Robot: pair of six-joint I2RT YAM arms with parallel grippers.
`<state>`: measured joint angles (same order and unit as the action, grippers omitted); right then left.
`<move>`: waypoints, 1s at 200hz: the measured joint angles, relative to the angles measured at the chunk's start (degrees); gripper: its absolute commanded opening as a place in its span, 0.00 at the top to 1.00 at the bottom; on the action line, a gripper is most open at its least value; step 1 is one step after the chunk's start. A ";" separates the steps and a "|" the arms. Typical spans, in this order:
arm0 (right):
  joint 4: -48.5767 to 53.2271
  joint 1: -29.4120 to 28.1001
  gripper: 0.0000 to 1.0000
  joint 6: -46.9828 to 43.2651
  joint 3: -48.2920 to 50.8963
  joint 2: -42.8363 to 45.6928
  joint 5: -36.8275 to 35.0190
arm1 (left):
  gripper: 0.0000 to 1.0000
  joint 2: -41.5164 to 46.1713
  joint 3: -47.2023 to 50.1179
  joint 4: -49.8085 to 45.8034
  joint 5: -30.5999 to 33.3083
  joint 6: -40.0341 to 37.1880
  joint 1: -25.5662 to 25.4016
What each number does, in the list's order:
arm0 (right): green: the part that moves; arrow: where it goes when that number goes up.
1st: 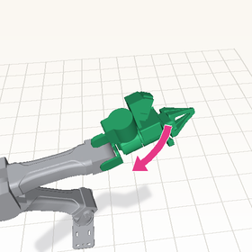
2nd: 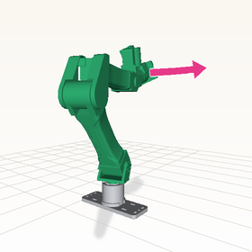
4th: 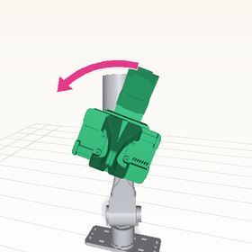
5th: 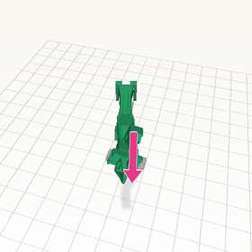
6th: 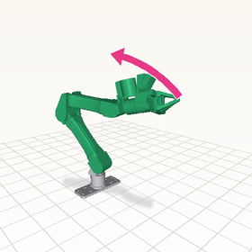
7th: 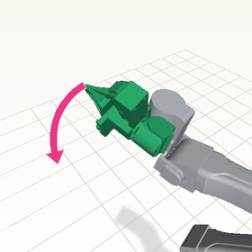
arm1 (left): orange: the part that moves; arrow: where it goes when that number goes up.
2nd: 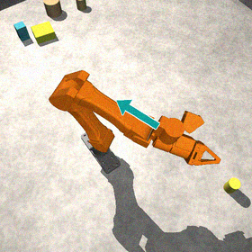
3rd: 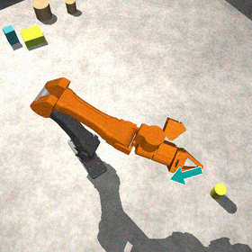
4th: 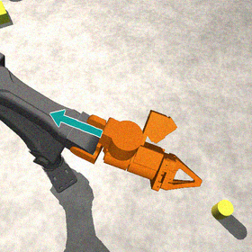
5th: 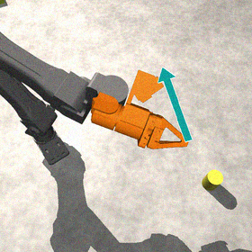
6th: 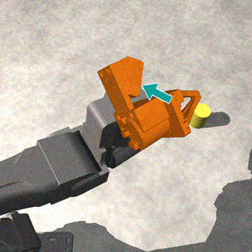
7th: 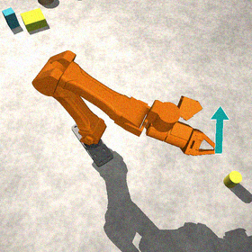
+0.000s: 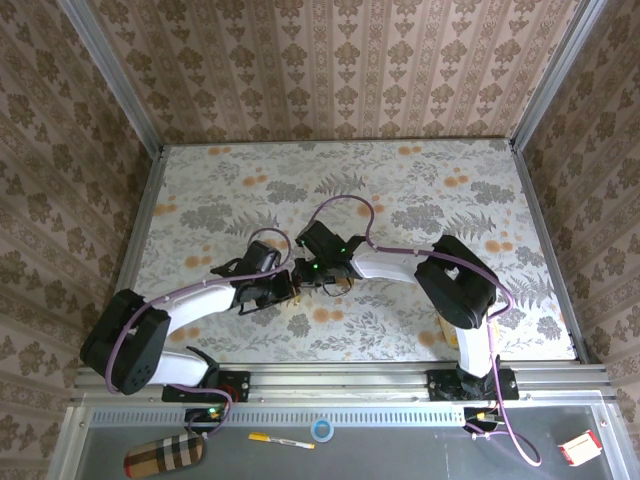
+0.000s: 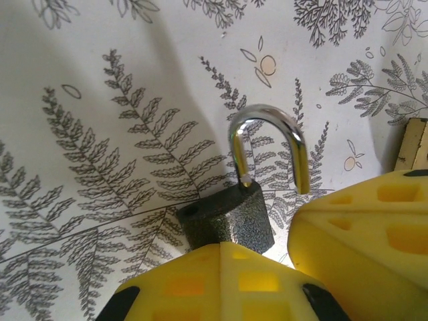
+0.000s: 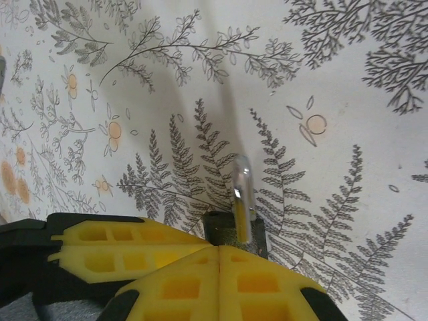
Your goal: Unlock with the key
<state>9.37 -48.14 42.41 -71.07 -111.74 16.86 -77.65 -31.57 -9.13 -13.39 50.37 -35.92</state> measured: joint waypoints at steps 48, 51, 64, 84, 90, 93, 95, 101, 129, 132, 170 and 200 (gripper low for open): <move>-0.22 0.92 1.00 -0.17 0.76 0.00 -0.44 | 1.00 -1.22 -0.44 1.84 -0.37 -0.42 -0.02; -0.22 0.94 1.00 -0.20 0.79 0.00 -0.44 | 1.00 -1.22 -0.44 1.81 -0.37 -0.48 -0.04; -0.22 1.03 1.00 -0.22 0.79 0.00 -0.59 | 1.00 -1.27 -0.52 1.66 -0.35 -0.92 -0.04; -0.15 1.03 0.94 -0.46 0.79 0.00 -1.25 | 1.00 -1.38 -0.79 1.22 -0.35 -1.84 -0.04; -0.09 1.03 0.91 -0.66 0.79 0.02 -1.66 | 1.00 -1.38 -0.81 1.11 -0.35 -2.19 -0.04; 0.00 1.03 0.89 -0.68 0.79 0.04 -1.90 | 1.00 -1.38 -0.83 1.05 -0.35 -2.43 -0.04; 0.04 1.03 0.88 -0.76 0.79 0.04 -1.99 | 1.00 -1.38 -0.85 1.01 -0.35 -2.56 -0.04; 0.22 1.03 0.81 -1.05 0.79 0.11 -2.47 | 1.00 -1.42 -0.96 0.79 -0.35 -3.06 -0.04; 2.45 1.03 0.64 -3.23 0.63 0.92 -4.55 | 1.00 -2.32 -2.58 -1.55 -0.33 -6.34 -0.11; 2.69 1.03 0.62 -3.17 0.59 0.98 -4.72 | 1.00 -2.47 -2.80 -1.84 -0.33 -6.73 -0.11; 4.79 1.20 0.57 -5.25 -0.61 1.22 -6.23 | 1.00 -4.55 -6.08 -6.16 -0.09 -12.35 -0.42; 6.03 2.05 0.57 -6.40 -1.97 1.20 -6.25 | 1.00 -5.44 -7.43 -8.00 0.04 -15.15 -0.42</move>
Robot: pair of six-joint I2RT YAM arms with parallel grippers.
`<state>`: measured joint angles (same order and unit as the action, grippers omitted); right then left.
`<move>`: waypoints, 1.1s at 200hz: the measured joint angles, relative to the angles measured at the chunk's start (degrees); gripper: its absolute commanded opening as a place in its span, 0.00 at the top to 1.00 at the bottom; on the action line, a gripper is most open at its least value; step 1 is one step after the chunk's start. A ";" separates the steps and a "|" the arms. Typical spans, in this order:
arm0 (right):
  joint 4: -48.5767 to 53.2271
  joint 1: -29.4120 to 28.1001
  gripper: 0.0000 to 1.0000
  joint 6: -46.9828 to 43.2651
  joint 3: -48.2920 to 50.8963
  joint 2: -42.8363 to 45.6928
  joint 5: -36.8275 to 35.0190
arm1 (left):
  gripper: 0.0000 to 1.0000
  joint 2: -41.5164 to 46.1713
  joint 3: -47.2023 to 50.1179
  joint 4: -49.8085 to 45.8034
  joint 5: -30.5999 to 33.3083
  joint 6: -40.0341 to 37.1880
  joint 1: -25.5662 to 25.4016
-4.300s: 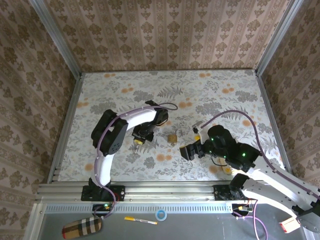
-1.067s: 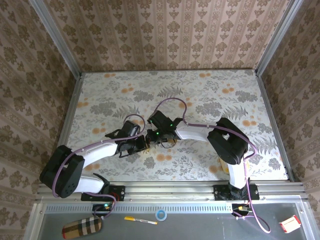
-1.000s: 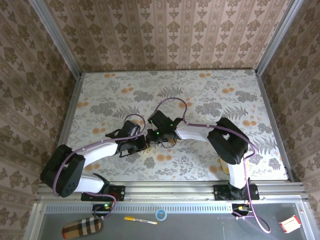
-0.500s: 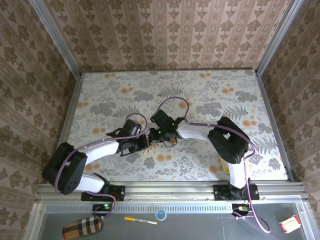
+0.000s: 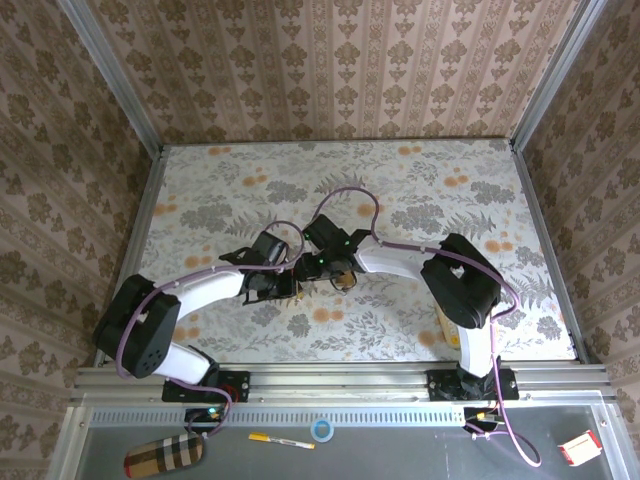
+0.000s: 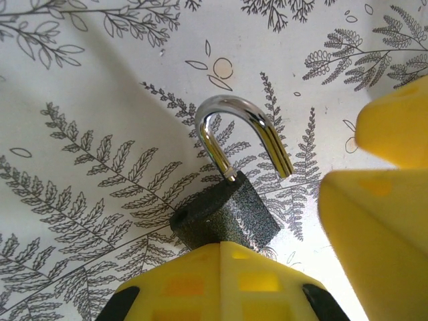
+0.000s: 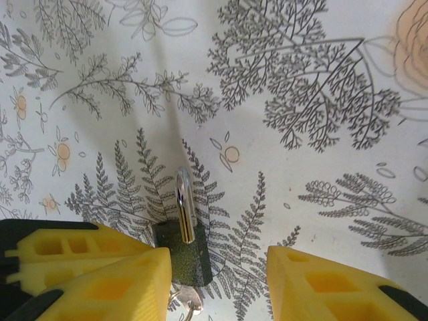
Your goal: Unlock with the key
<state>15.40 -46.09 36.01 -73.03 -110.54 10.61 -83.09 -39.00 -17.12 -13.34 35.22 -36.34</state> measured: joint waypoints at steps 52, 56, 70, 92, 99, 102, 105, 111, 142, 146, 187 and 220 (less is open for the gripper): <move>0.52 0.94 0.57 -1.11 -3.13 -1.20 0.20 | 1.00 -0.42 -0.63 -0.92 0.28 -1.90 -0.09; 0.52 0.94 0.57 -1.16 -3.13 -1.42 0.31 | 1.00 -0.44 -0.70 -0.96 0.28 -2.01 -0.13; 0.57 0.94 0.57 -1.31 -3.17 -2.19 0.68 | 1.00 -0.46 -0.79 -1.16 0.48 -2.29 -0.28; 0.57 0.94 0.58 -1.33 -3.32 -3.54 1.84 | 1.00 -0.46 -0.83 -1.20 0.76 -2.80 -0.39; 0.57 0.94 0.58 -1.33 -3.32 -3.89 2.05 | 1.00 -0.46 -0.83 -1.25 0.90 -2.95 -0.39; 0.57 0.94 0.58 -1.33 -3.32 -4.02 2.12 | 1.00 -0.46 -0.83 -1.25 0.90 -3.02 -0.39; 0.57 0.94 0.58 -1.33 -3.32 -4.15 2.25 | 1.00 -0.46 -0.83 -1.25 0.92 -3.10 -0.39; 0.55 0.94 0.58 -1.33 -3.32 -4.37 2.43 | 1.00 -0.46 -0.83 -1.25 0.92 -3.23 -0.39; 0.59 0.94 0.58 -1.33 -3.32 -5.11 3.08 | 1.00 -0.46 -0.83 -1.29 0.94 -3.78 -0.39; 0.66 0.94 0.58 -1.33 -3.32 -5.16 3.08 | 1.00 -0.46 -0.83 -1.29 0.94 -3.82 -0.39; 2.91 0.94 0.61 -1.33 -5.11 -5.88 1.40 | 1.00 -0.46 -0.83 -1.31 1.16 -4.57 -0.39; 4.68 0.94 0.62 -1.33 -7.15 -6.21 -0.85 | 1.00 -0.81 -1.27 -1.68 1.25 -5.64 -0.39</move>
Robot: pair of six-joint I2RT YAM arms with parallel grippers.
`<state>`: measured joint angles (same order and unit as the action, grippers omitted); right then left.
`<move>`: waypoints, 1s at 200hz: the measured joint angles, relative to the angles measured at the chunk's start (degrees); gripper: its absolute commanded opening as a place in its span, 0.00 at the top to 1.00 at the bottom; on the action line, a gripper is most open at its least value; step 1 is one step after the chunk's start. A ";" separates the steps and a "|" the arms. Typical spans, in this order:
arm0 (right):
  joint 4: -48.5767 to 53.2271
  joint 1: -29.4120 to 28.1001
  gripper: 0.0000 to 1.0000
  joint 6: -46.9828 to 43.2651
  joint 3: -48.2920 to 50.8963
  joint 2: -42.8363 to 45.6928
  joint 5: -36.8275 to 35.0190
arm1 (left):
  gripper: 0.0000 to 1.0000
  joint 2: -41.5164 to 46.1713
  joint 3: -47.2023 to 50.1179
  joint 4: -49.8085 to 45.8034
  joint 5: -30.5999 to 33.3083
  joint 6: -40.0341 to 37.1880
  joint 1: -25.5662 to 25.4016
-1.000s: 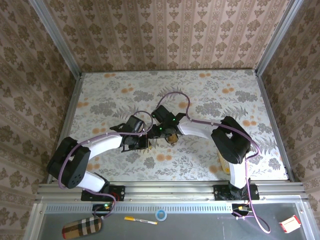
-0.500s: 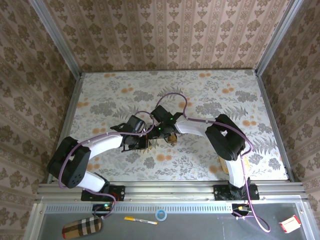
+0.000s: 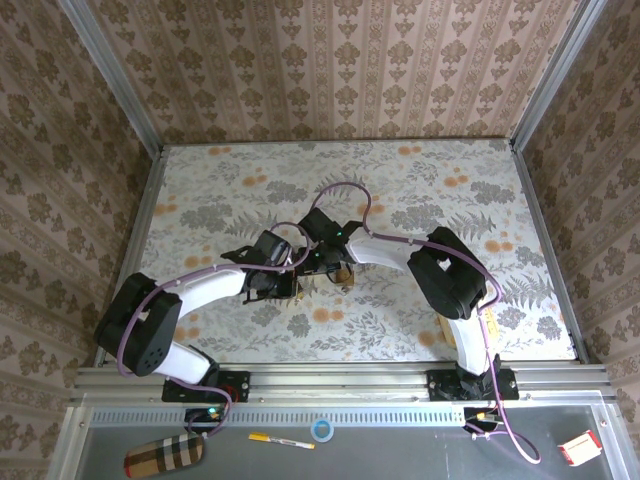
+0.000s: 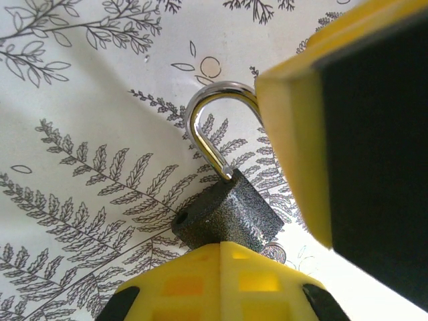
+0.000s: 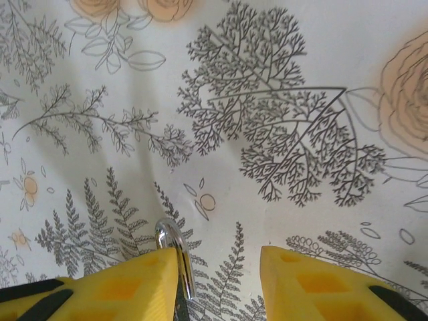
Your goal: Unlock with the key
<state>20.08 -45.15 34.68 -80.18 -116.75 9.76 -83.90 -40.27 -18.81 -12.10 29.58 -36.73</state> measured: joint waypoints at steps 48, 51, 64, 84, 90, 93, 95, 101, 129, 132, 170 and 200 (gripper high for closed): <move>2.51 0.37 0.64 -0.02 -1.53 -1.60 -1.49 | 1.00 -1.64 -2.19 -1.60 0.63 -2.71 -0.33; 2.49 0.39 0.64 -0.02 -1.53 -1.73 -1.57 | 1.00 -1.66 -2.23 -1.62 0.68 -2.82 -0.33; 2.75 0.39 0.64 -0.02 -1.53 -2.08 -1.77 | 1.00 -1.66 -2.27 -1.73 0.79 -3.41 -0.33; 2.95 0.44 0.64 -0.02 -2.03 -2.27 -1.88 | 1.00 -2.16 -2.95 -2.40 1.03 -5.14 -0.63; 2.97 0.46 0.64 -0.02 -2.05 -2.34 -1.88 | 1.00 -2.38 -3.30 -2.56 1.22 -5.55 -0.74; 3.02 0.50 0.64 -0.02 -2.05 -2.36 -1.88 | 1.00 -2.51 -3.39 -2.51 1.31 -5.84 -0.79; 3.02 0.48 0.64 -0.02 -2.05 -2.36 -1.88 | 1.00 -2.60 -3.48 -2.49 1.38 -5.95 -0.81; 3.08 0.55 0.64 -0.02 -2.05 -2.36 -1.88 | 1.00 -2.86 -3.72 -2.54 1.51 -6.34 -0.81; 2.03 1.16 0.56 0.20 -0.48 -1.46 -1.84 | 1.00 -3.98 -5.01 -2.73 1.84 -8.46 -0.81; 1.92 1.22 0.56 0.35 -0.11 -1.09 -1.90 | 1.00 -4.22 -5.25 -2.73 1.84 -8.81 -0.81; 2.93 4.20 0.45 0.17 7.41 7.23 -2.97 | 1.00 -7.06 -9.64 -4.50 2.32 -13.70 -1.36; 4.02 9.11 0.33 -0.31 12.83 17.59 -3.91 | 1.00 -8.39 -13.20 -7.10 3.19 -17.84 -1.99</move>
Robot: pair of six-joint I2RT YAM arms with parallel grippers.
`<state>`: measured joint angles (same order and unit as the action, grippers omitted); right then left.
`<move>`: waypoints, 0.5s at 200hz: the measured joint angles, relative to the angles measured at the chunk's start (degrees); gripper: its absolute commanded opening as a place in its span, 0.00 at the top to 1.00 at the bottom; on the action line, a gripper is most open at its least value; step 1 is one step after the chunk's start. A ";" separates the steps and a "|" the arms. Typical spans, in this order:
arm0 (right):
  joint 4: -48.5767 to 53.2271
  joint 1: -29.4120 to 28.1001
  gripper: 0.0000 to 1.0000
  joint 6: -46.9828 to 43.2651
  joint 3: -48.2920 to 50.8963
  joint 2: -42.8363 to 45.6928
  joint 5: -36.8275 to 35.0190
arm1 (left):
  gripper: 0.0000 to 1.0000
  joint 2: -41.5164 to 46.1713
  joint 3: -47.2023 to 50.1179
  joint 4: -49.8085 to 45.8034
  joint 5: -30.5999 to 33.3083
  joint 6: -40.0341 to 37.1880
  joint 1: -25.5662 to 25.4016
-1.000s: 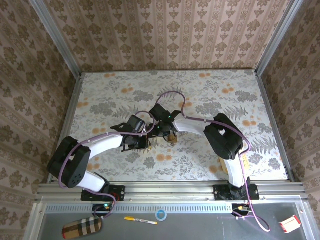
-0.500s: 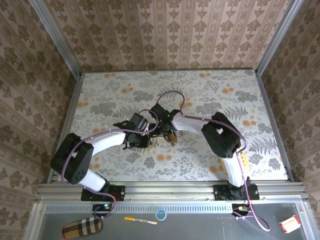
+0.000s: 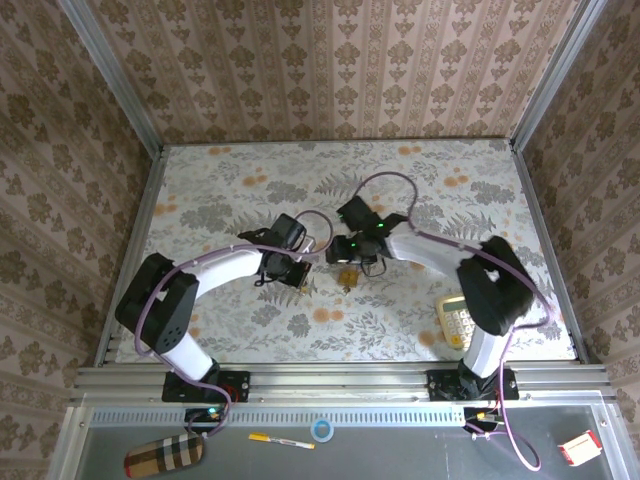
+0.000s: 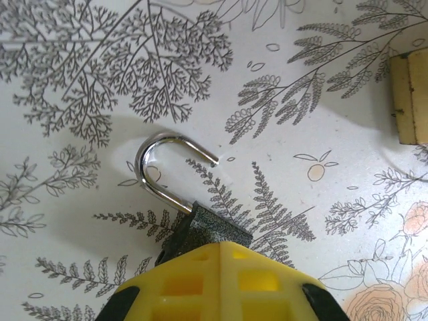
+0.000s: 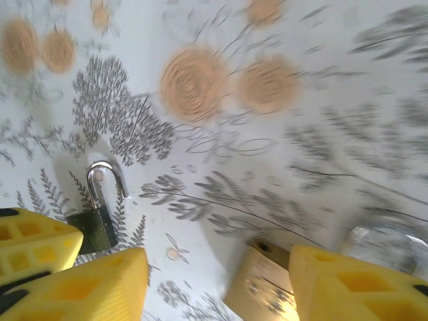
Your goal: Unlock with the key
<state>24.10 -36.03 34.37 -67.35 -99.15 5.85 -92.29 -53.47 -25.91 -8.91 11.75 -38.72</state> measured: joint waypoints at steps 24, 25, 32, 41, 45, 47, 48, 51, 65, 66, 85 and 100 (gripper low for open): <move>1.03 3.72 0.21 -1.49 4.39 8.79 -0.94 | 0.86 0.63 -2.12 -2.67 1.79 -1.84 0.02; 1.05 3.78 0.20 -1.42 4.50 9.03 -0.94 | 0.84 0.72 -2.16 -2.75 1.84 -1.90 0.02; 1.49 4.52 0.15 -2.01 5.57 11.26 -1.16 | 0.69 1.84 -2.49 -3.58 2.60 -2.25 0.17; 2.05 5.33 0.10 -2.80 6.91 14.21 -1.46 | 0.53 4.17 -2.56 -4.44 3.48 -2.38 0.44; 2.36 5.64 0.08 -3.74 7.45 15.43 -1.51 | 0.47 5.57 -2.56 -4.96 3.82 -2.12 0.61; 2.47 5.79 0.06 -3.76 7.69 16.22 -1.73 | 0.45 6.49 -2.56 -5.05 3.98 -1.95 0.79; 2.54 5.86 0.06 -3.89 7.78 16.44 -1.77 | 0.43 6.75 -2.56 -5.07 4.07 -1.86 0.85; 2.64 6.10 0.04 -4.76 8.17 17.33 -1.95 | 0.40 7.89 -2.51 -5.22 4.26 -1.51 1.07; 2.93 7.17 0.00 -7.26 10.67 22.75 -3.72 | 0.22 15.26 -1.77 -4.00 5.01 0.90 3.45; 2.95 7.28 0.00 -7.26 10.95 23.37 -4.04 | 0.21 15.69 -1.73 -3.93 5.07 0.92 3.61; 1.53 9.53 0.00 -9.90 16.81 32.98 -7.91 | 0.00 29.03 3.45 1.22 6.95 5.79 10.05; -1.18 12.55 0.00 -11.04 22.53 40.46 -12.33 | 0.00 38.34 9.51 5.07 10.69 8.66 15.78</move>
<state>22.92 -23.49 23.33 -44.82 -58.70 -6.48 -53.95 -43.97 -20.84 1.78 20.40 -22.94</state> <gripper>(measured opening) 0.999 0.993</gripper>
